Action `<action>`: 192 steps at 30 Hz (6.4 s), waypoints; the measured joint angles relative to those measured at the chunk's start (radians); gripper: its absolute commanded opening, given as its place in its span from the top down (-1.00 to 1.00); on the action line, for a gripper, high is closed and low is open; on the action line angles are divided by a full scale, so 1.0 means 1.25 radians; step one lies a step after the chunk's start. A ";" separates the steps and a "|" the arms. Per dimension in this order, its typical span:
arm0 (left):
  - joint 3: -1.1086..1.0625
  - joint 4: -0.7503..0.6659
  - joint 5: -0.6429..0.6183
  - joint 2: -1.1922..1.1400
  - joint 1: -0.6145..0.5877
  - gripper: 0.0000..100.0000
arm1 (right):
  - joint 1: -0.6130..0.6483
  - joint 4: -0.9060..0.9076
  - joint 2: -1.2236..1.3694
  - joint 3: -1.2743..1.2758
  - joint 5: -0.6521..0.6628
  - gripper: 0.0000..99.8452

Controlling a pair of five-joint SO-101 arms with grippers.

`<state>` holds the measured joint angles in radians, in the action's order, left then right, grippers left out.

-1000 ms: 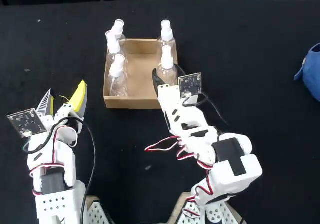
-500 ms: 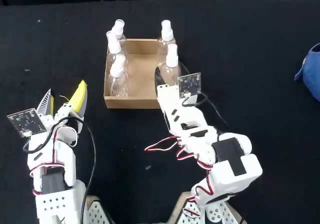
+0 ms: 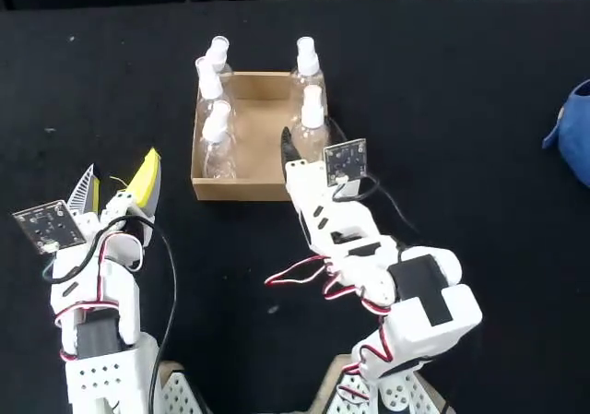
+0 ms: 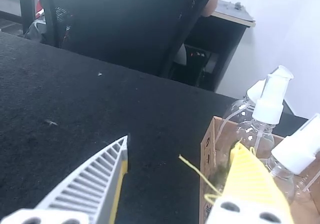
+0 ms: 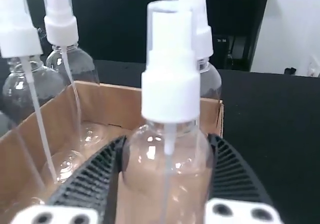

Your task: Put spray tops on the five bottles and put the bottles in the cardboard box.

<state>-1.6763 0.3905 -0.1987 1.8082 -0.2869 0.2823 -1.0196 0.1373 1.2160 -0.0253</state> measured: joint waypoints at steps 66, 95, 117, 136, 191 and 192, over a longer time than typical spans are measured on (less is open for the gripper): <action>0.000 0.000 0.001 0.000 0.000 0.60 | 0.053 0.128 -0.406 0.161 0.000 0.20; 0.000 0.000 0.001 0.000 -0.002 0.94 | -0.210 0.581 -1.140 0.371 0.000 0.98; 0.000 0.304 0.151 0.000 0.058 0.94 | -0.341 1.617 -1.547 0.382 0.001 0.98; 0.000 0.687 0.150 0.000 -0.107 0.94 | -0.341 1.849 -1.547 0.382 0.002 0.98; 0.000 0.689 0.150 0.000 0.188 0.94 | -0.286 1.854 -1.547 0.382 0.002 0.98; 0.000 0.689 0.149 0.000 0.188 0.94 | -0.286 1.854 -1.547 0.382 0.002 0.98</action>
<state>-1.6763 1.2513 -0.0130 1.8082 -0.0522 -0.0752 1.2973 -1.7960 1.6932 -0.0222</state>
